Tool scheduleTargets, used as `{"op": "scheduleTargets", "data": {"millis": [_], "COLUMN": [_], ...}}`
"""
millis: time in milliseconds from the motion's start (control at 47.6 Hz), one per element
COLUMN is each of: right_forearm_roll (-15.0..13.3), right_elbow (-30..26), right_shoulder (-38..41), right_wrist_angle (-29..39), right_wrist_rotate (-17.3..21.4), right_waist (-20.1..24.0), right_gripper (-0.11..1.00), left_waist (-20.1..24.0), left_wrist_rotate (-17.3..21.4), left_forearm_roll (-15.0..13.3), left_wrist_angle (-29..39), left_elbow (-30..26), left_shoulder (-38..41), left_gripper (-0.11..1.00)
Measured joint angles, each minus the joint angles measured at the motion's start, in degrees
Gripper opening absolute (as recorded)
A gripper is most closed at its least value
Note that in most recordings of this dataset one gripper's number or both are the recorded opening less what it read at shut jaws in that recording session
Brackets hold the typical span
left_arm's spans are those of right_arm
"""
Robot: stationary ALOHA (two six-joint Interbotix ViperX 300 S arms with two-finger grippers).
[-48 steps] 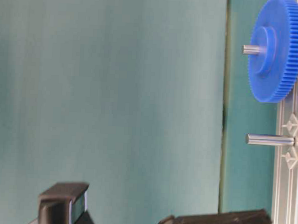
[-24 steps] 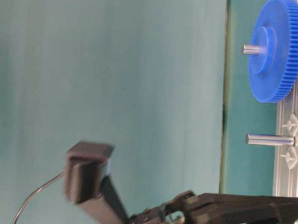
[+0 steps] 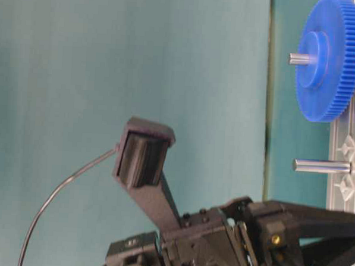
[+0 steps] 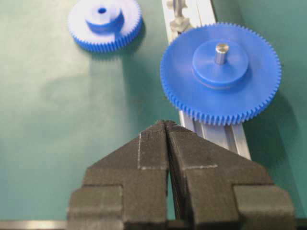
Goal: Find the location of the shaft and insert the small gear.
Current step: 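Lower the left gripper and close it on the small gear's hub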
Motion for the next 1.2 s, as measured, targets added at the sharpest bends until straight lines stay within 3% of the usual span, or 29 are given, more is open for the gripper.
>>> {"op": "scheduleTargets", "data": {"millis": [925,1072,1198], "right_forearm_roll": [0.0,0.0,0.0], "right_elbow": [0.4,0.4,0.4], "right_shoulder": [-0.1,-0.1,-0.2], "right_wrist_angle": [0.0,0.0,0.0], "right_wrist_rotate": [0.0,0.0,0.0], "right_waist": [0.0,-0.1,0.0], "right_gripper": [0.03,0.03,0.03], "left_waist": [-0.1,-0.1,0.0], "left_wrist_rotate": [-0.1,-0.2,-0.7], "left_forearm_roll": [0.0,0.0,0.0], "left_wrist_angle": [12.0,12.1,12.3], "left_elbow": [-7.5,-8.2,-8.3], "left_shoulder": [4.7,4.8,4.8], "left_gripper": [0.02,0.14,0.47]}}
